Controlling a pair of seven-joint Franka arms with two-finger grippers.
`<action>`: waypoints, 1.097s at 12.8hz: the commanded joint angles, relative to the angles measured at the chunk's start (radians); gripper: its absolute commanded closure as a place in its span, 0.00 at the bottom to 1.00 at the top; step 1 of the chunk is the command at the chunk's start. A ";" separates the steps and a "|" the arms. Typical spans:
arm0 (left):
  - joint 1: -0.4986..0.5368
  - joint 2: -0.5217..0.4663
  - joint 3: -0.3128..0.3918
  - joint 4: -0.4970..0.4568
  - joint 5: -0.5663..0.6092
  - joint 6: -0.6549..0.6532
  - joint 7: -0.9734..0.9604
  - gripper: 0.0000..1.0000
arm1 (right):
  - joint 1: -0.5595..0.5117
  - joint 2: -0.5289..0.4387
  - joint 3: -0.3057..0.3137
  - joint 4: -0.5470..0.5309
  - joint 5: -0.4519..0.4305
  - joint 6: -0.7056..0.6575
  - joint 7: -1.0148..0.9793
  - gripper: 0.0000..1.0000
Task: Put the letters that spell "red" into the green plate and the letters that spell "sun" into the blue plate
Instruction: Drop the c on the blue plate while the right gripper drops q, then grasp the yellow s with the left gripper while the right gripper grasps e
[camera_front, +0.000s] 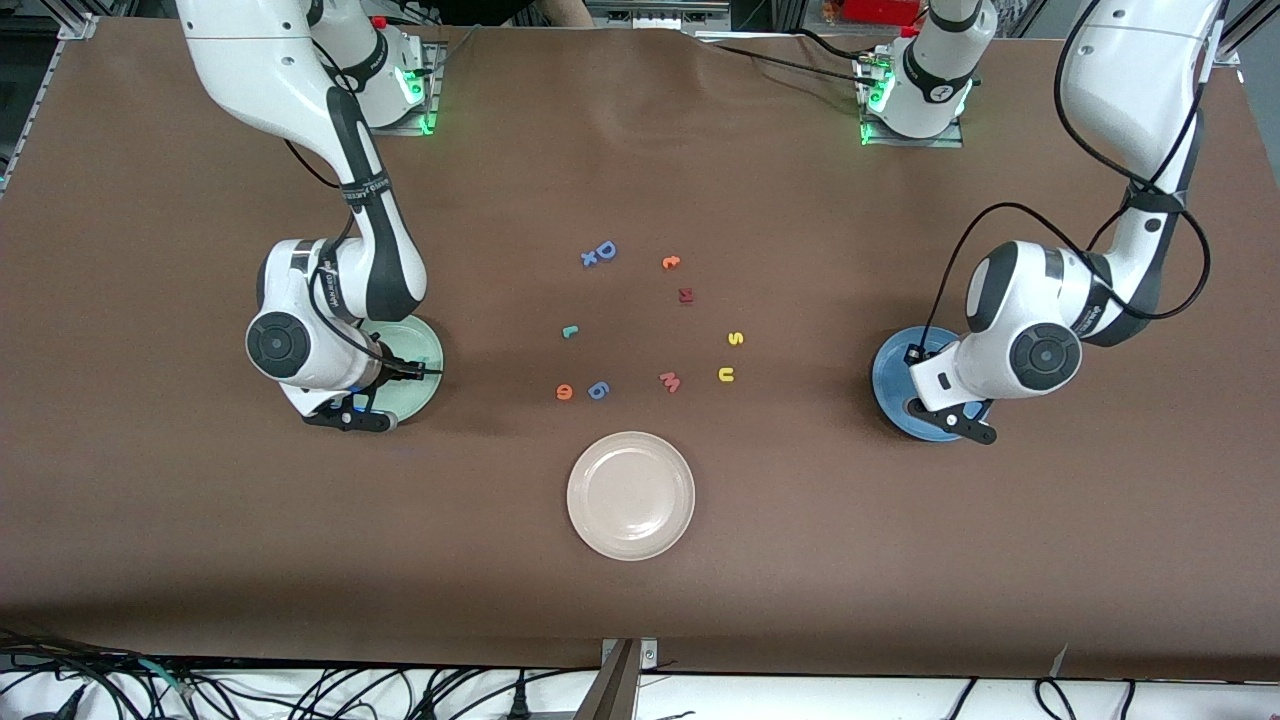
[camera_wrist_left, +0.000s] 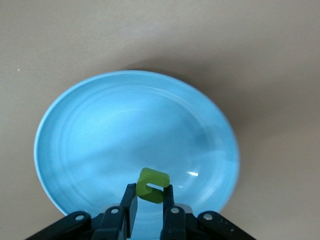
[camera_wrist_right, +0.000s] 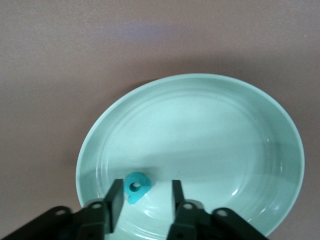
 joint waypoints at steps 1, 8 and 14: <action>0.018 0.019 -0.013 -0.034 0.042 0.065 -0.011 0.81 | 0.007 -0.031 0.000 -0.007 0.023 0.001 -0.009 0.14; 0.004 -0.016 -0.025 -0.016 0.040 0.028 -0.011 0.00 | 0.140 -0.005 0.003 0.111 0.121 0.000 0.289 0.14; 0.006 -0.064 -0.207 0.003 0.032 -0.033 -0.230 0.00 | 0.285 0.136 0.007 0.175 0.189 0.182 0.514 0.01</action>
